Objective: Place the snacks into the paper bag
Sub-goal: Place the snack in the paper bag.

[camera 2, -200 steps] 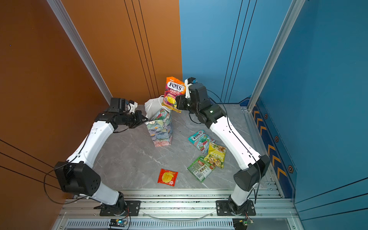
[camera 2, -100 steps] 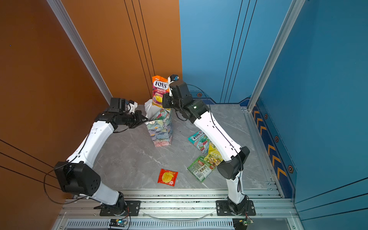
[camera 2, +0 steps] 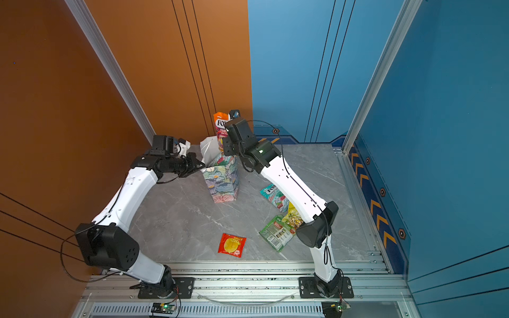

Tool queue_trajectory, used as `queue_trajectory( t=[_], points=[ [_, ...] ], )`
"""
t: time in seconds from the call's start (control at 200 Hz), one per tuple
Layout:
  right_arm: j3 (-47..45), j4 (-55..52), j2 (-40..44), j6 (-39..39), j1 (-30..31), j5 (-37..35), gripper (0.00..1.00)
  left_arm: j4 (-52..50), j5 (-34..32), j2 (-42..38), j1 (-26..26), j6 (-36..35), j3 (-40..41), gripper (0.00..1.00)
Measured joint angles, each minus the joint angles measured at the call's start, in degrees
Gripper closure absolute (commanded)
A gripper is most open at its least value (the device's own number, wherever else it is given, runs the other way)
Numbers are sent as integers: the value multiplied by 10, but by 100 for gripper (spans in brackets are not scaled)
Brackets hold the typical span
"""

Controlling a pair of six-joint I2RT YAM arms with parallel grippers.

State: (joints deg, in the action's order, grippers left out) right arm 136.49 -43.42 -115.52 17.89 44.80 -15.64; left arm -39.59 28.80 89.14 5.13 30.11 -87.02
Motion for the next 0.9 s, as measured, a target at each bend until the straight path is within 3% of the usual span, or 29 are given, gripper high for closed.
queue_trajectory(
  t=[0.235, 0.901],
  points=[
    [20, -4, -42, -14, 2, 12, 100, 0, 0, 0, 2, 0, 0, 100],
    [30, 3, -78, -29, 1, 169, 100, 0, 0, 0, 2, 0, 0, 100]
  ],
)
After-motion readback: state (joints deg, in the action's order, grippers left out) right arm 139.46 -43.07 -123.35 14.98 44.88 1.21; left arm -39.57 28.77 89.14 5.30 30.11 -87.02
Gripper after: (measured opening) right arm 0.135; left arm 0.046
